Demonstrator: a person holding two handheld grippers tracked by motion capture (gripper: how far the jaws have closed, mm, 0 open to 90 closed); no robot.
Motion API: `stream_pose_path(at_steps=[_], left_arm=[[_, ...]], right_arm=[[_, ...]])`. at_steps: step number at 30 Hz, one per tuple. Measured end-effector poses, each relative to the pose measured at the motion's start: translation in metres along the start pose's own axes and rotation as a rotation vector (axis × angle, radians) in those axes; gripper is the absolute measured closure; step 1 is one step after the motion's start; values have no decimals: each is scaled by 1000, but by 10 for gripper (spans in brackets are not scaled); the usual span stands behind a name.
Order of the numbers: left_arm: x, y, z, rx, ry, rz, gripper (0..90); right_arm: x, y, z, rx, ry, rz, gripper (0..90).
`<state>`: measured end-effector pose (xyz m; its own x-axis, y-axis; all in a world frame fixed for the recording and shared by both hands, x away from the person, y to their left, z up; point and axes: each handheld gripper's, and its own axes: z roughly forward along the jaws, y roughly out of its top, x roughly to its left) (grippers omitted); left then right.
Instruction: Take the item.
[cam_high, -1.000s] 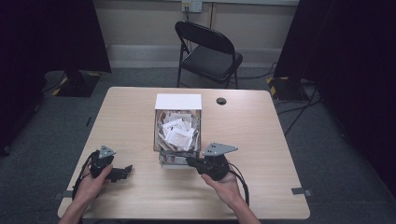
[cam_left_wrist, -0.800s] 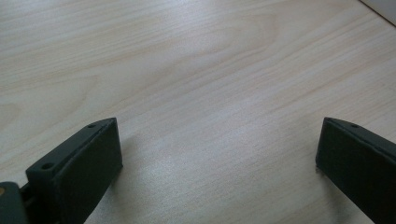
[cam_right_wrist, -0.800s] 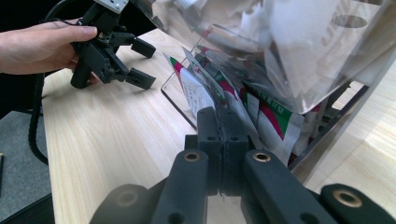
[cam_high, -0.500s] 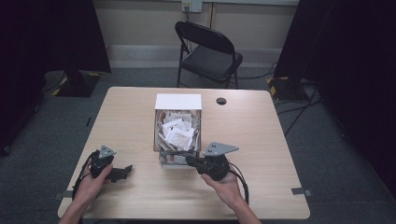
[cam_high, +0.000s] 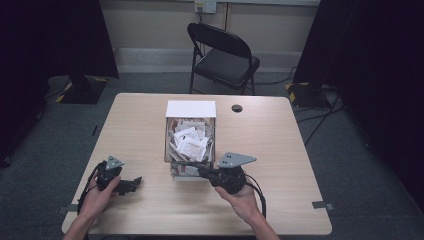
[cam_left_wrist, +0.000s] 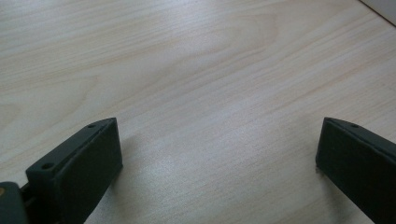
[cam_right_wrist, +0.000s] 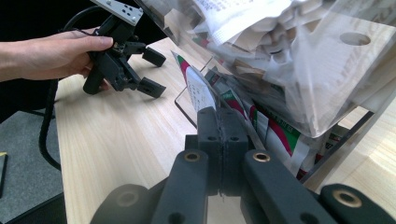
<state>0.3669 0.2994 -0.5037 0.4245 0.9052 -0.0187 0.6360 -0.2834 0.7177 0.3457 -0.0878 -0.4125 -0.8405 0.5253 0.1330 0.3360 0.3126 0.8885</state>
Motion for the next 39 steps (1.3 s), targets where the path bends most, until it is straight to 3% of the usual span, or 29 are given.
stream_pose_path(at_steps=[18,39], left_arm=[[0,0,0,0,0,0,0],[0,0,0,0,0,0,0]], right_arm=[[8,4,-1,-15,33,-7,900],[10,-1,-7,-4,28,15,900]])
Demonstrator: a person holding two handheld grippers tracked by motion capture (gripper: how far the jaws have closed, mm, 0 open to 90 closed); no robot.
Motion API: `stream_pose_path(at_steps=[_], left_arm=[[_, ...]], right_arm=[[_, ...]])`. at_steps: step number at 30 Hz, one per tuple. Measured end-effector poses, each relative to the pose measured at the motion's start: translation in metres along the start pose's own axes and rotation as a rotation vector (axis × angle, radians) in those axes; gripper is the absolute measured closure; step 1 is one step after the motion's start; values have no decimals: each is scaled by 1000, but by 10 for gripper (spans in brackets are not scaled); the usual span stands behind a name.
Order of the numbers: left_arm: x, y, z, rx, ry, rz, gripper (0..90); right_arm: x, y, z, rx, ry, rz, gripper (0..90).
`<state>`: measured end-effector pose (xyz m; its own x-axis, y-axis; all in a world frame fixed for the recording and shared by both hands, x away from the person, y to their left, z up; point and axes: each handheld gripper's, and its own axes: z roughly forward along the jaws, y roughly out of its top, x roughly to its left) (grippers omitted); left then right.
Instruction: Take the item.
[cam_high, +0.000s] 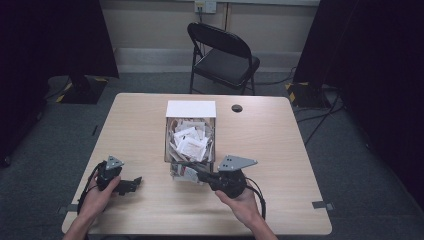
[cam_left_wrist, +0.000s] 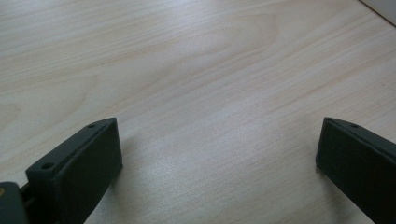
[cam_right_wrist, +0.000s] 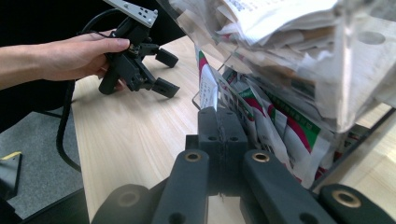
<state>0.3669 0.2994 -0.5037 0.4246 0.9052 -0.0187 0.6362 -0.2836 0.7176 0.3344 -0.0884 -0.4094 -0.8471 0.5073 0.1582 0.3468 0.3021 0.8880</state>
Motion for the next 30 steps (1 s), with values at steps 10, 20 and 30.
stream_pose_path(at_steps=[10,20,30], left_arm=[[0,0,0,0,0,0,0],[0,0,0,0,0,0,0],[0,0,0,0,0,0,0]], right_arm=[[-1,-4,-16,-16,-15,24,900],[-4,-10,-25,-13,-35,38,900],[-4,-12,-34,-18,-52,40,900]])
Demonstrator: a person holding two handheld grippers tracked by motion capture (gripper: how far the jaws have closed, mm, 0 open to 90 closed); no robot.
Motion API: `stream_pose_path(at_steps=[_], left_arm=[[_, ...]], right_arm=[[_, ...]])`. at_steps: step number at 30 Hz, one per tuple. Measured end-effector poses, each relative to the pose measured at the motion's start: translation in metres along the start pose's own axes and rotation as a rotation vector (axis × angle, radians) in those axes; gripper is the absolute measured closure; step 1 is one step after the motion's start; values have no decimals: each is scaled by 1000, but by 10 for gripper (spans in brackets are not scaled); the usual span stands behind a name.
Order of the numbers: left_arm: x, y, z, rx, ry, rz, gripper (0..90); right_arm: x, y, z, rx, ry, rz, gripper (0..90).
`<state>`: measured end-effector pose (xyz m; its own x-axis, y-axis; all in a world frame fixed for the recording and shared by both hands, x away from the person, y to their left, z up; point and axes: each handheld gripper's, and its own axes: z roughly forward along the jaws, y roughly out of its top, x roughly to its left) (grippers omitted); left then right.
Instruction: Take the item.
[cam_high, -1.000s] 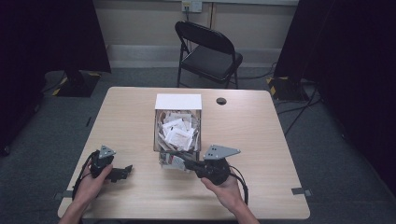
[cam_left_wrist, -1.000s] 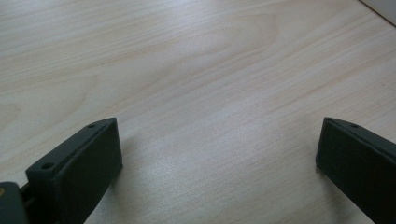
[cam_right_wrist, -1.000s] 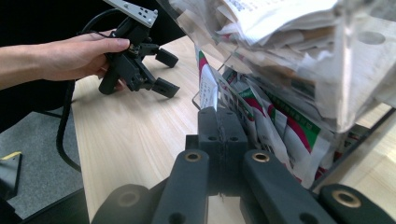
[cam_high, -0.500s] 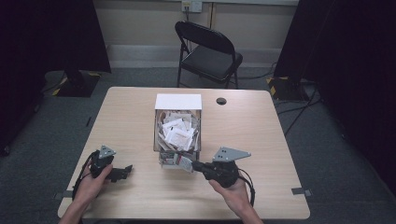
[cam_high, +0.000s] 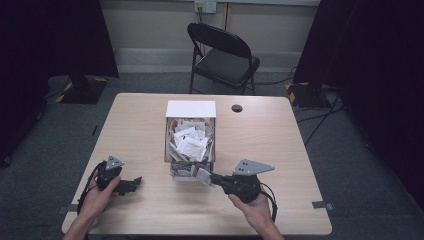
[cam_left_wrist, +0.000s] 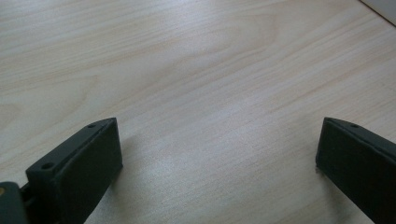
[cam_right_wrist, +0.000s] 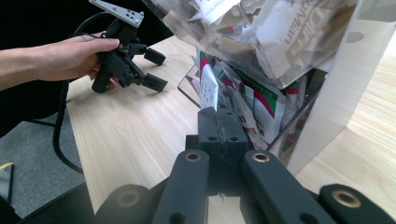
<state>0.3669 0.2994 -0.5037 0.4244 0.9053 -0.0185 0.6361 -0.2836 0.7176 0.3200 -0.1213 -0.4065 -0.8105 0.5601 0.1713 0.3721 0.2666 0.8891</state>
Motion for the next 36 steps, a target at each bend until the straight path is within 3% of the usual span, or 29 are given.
stream_pose_path(at_steps=[23,36], left_arm=[[0,0,0,0,0,0,0],[0,0,0,-1,0,-1,0]], right_arm=[[-3,-8,-20,-5,-39,12,900],[-14,-15,-39,-13,-80,42,900]])
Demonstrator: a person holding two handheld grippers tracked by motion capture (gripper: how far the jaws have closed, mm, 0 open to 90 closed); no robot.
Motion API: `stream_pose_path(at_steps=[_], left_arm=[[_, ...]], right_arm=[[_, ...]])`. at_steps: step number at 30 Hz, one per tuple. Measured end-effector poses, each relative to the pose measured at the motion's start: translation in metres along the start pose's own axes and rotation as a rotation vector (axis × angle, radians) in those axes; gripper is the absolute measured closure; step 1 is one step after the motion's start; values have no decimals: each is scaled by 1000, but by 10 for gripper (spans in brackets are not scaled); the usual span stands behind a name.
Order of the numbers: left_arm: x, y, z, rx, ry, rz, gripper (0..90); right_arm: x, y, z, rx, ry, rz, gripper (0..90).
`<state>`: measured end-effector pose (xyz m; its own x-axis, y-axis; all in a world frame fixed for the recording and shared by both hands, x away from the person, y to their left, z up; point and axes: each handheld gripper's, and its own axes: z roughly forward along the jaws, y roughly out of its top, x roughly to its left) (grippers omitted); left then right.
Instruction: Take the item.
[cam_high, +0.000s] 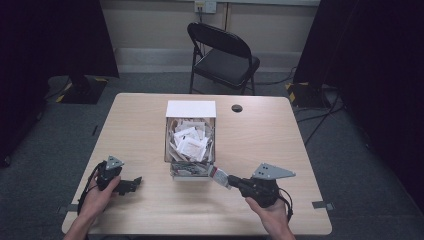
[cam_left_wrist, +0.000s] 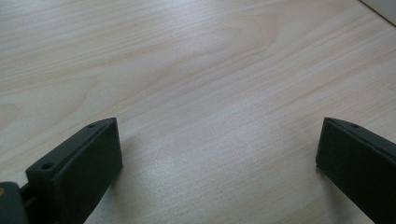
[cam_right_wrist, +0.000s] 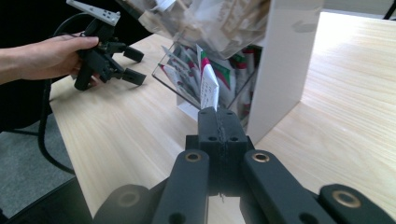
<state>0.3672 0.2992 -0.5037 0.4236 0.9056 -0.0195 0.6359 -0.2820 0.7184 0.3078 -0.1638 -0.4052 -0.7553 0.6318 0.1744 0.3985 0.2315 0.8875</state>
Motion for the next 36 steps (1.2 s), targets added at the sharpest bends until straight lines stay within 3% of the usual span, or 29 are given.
stream_pose_path(at_steps=[18,36], left_arm=[[0,0,0,0,0,0,0],[0,0,0,0,0,0,0]], right_arm=[[-18,2,-12,10,-65,19,900],[-43,6,-5,17,-132,45,900]])
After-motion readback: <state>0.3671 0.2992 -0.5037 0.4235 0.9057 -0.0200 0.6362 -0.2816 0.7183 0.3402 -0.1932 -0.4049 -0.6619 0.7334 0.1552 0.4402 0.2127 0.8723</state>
